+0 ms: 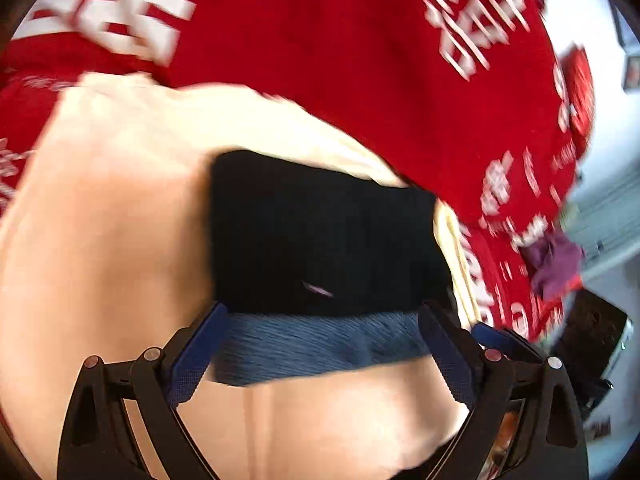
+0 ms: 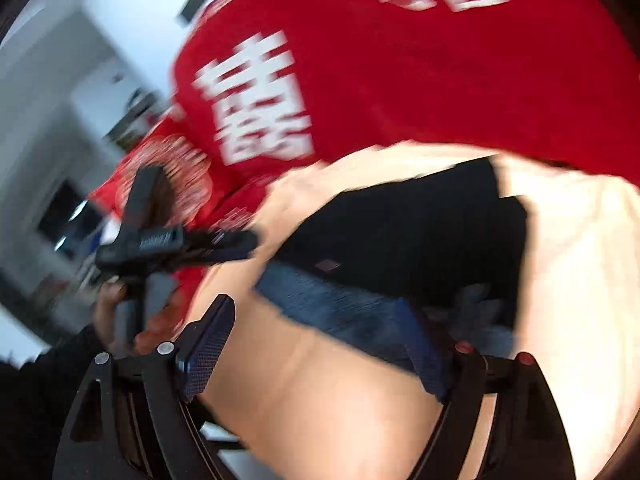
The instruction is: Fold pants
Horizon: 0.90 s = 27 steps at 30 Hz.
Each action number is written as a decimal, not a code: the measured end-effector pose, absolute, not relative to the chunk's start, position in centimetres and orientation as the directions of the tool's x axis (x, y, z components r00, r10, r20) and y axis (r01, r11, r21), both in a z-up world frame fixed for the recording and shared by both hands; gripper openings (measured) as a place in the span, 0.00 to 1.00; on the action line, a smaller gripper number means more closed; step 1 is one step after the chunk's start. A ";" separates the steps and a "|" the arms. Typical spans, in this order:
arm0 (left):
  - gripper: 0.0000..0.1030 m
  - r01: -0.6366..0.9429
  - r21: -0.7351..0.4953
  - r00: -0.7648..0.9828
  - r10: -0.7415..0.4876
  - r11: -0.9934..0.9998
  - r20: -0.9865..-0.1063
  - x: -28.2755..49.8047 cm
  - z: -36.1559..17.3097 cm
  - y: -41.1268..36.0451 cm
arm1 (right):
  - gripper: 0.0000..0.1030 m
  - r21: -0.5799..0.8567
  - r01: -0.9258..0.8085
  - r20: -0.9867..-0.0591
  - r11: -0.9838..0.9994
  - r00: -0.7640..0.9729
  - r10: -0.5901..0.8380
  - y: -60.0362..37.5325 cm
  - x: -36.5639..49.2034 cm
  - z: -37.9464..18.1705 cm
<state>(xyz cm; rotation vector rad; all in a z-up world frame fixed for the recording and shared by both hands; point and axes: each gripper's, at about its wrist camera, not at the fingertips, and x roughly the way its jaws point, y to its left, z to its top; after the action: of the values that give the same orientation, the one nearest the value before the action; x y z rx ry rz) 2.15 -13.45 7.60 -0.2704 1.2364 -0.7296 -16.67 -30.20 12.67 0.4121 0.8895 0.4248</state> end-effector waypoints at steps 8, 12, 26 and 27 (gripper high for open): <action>0.96 0.575 -0.200 0.145 -0.339 0.794 -0.930 -1.1 3.2 -20.2 | 0.82 0.543 0.028 -0.750 0.839 0.464 0.471 -33.7 -15.8 7.5; 0.96 0.561 -0.258 0.162 -0.410 0.786 -0.898 -0.7 6.6 -20.4 | 0.82 0.502 -0.024 -0.697 0.864 0.580 0.421 -35.4 -14.5 12.0; 0.98 0.486 -0.160 0.216 -0.295 0.859 -0.931 2.4 4.0 -20.2 | 0.84 0.325 0.138 -0.874 0.936 0.423 0.241 -36.6 -1.1 7.4; 0.98 0.481 -0.152 0.221 -0.288 0.863 -0.932 2.2 4.3 -20.3 | 0.84 0.330 0.134 -0.861 0.935 0.449 0.239 -36.3 -1.9 8.4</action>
<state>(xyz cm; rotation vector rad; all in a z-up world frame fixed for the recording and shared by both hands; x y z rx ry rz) 2.21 -20.35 4.30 0.1825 1.2395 -0.5353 -1.87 -36.31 8.42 0.3773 1.1108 0.0674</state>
